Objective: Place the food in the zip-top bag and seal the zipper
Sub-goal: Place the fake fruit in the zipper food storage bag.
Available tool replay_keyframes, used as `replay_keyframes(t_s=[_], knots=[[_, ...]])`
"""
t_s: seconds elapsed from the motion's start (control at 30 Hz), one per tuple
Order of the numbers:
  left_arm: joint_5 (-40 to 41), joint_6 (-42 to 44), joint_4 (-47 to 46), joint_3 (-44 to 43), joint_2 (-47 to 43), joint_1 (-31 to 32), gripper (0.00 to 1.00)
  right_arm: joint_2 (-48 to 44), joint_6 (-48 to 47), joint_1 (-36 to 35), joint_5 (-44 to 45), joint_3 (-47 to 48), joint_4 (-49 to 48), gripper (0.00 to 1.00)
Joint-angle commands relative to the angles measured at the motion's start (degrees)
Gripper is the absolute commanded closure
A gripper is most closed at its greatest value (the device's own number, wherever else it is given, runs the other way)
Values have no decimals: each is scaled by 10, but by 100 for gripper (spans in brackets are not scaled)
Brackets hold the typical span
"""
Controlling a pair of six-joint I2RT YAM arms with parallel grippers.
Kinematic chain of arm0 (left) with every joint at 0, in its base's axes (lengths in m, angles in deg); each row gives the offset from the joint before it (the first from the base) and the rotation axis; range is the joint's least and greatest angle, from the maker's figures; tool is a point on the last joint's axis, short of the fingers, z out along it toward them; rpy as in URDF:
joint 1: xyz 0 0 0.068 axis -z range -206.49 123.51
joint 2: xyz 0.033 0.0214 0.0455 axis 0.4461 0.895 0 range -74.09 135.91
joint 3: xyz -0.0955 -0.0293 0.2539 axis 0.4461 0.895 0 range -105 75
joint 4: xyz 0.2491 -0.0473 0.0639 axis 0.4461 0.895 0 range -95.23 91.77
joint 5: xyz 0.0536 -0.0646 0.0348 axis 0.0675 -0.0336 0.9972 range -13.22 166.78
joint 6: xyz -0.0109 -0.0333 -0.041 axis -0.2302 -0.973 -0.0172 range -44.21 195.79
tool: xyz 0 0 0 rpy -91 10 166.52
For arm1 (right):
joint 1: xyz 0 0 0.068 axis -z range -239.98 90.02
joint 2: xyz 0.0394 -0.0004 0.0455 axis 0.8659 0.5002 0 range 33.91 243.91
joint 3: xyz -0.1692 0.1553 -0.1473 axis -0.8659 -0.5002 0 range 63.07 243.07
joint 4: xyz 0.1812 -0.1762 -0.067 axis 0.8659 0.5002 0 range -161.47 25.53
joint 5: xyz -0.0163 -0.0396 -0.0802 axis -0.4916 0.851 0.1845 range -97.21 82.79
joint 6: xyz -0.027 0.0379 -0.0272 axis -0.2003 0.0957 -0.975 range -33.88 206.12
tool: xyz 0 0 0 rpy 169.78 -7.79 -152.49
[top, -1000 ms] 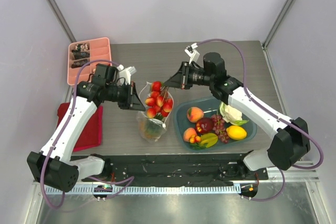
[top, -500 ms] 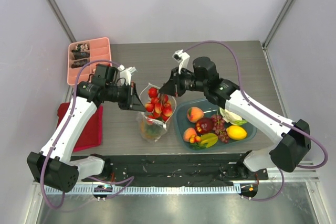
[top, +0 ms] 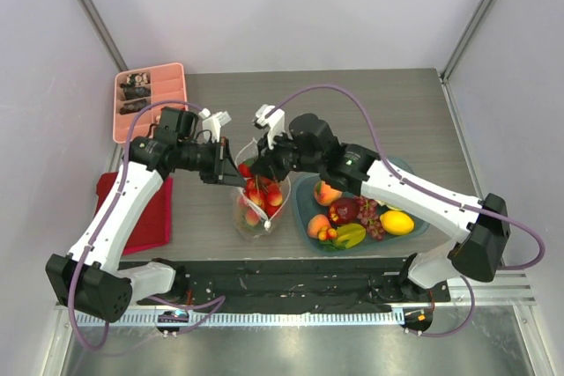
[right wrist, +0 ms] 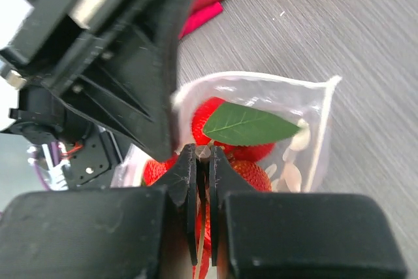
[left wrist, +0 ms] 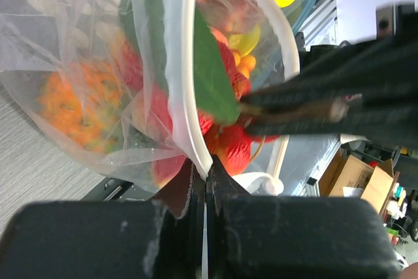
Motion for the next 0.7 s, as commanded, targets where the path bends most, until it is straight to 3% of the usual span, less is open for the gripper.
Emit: replay_keyframes(t_s=[0.0, 0.27, 0.47, 0.67], knots=[[-29, 4, -34, -9, -2, -2, 100, 11, -50, -38, 93, 50, -1, 99], [-37, -9, -58, 1, -3, -1, 100, 35, -68, -54, 128, 46, 33, 99], [-35, 8, -53, 4, -12, -2, 100, 57, -41, -53, 218, 68, -37, 99], [-54, 18, -43, 10, -15, -2, 100, 14, -42, -54, 274, 52, -125, 99]])
